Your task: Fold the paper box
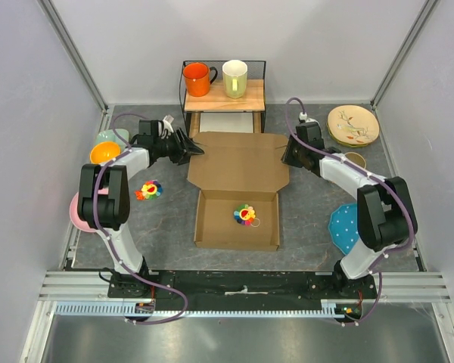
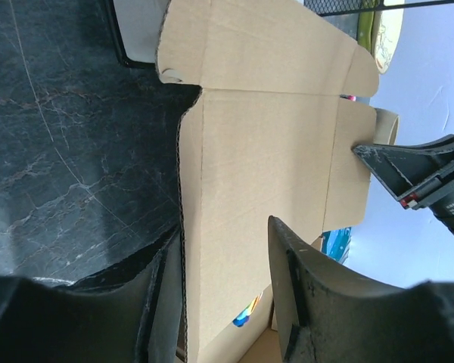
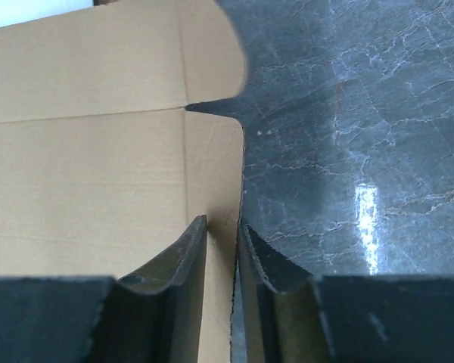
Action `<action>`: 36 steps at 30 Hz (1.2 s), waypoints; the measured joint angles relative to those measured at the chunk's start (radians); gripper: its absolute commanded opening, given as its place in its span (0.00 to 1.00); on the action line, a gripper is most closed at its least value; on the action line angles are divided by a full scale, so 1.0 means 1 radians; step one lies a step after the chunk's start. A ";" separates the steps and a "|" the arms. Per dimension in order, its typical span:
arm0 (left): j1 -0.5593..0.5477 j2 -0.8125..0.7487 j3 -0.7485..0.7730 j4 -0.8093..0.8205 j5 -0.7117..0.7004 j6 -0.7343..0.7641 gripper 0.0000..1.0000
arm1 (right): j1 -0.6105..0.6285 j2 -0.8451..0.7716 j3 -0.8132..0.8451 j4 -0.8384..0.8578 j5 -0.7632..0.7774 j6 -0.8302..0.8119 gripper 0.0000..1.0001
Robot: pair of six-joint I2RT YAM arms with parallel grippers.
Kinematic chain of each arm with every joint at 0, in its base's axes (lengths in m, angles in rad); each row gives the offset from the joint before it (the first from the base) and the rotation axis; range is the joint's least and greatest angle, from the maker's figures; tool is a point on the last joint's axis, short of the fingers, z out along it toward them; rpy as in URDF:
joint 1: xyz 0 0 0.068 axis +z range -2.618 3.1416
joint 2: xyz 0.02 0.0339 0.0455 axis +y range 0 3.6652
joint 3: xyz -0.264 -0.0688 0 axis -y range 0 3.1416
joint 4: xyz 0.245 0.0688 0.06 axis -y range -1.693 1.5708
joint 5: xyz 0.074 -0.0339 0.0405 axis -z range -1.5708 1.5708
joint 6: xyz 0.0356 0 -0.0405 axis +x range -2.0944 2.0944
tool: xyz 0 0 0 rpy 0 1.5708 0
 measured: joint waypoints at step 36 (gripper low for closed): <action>-0.206 -0.403 -0.297 0.084 -0.204 0.161 0.17 | 0.300 -0.445 -0.360 0.085 0.467 -0.173 0.00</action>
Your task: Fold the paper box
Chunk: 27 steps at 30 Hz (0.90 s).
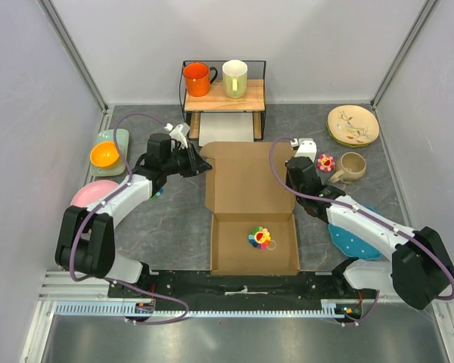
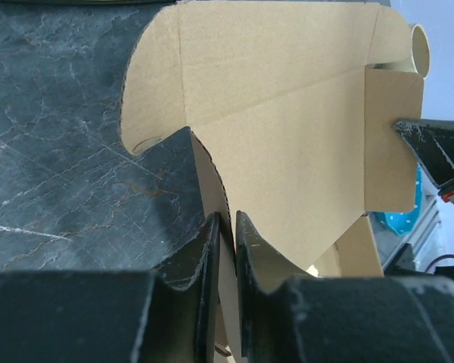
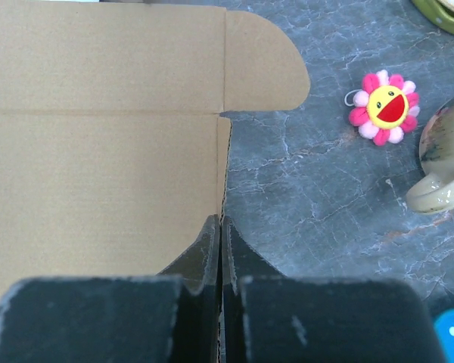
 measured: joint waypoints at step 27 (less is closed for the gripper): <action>-0.062 -0.075 -0.056 -0.156 -0.142 0.151 0.22 | 0.090 -0.039 -0.037 0.050 0.100 0.005 0.00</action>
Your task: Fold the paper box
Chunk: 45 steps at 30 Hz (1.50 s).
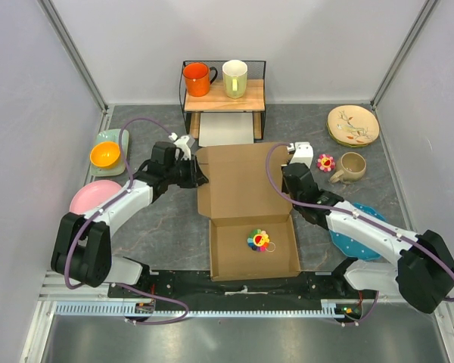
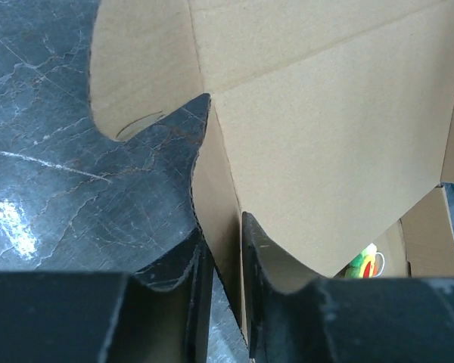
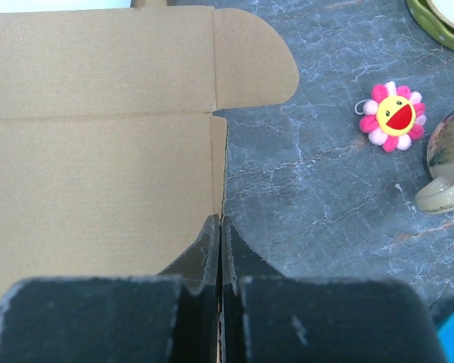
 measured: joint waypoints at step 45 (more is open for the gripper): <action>-0.061 -0.213 -0.370 0.844 -0.238 0.306 0.02 | -0.164 0.180 0.620 -0.708 -0.314 -0.074 0.97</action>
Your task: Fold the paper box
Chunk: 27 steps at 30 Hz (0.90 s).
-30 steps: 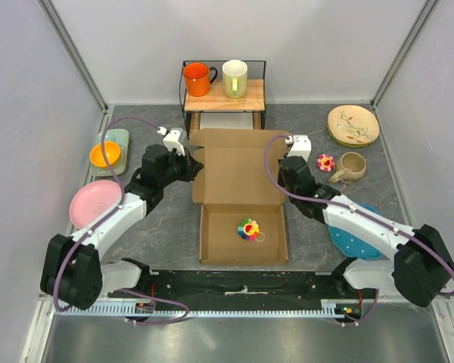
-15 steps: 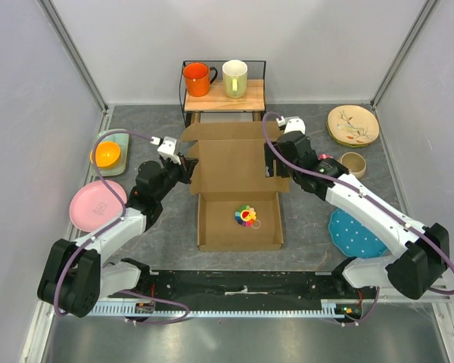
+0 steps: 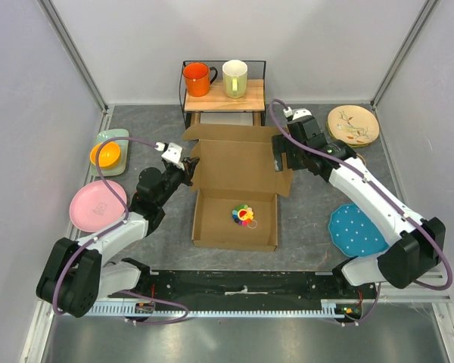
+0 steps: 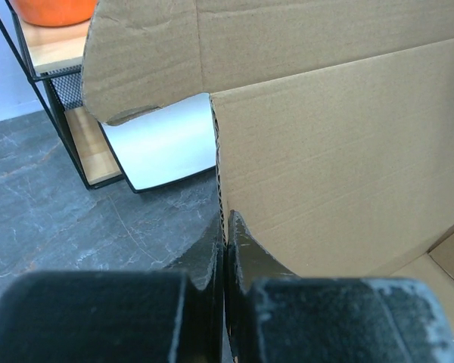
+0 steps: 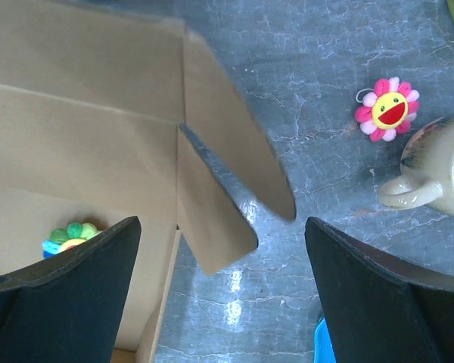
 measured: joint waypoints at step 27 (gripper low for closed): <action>-0.014 -0.025 -0.017 -0.019 -0.049 0.028 0.04 | -0.049 0.002 -0.228 0.233 -0.244 -0.011 0.14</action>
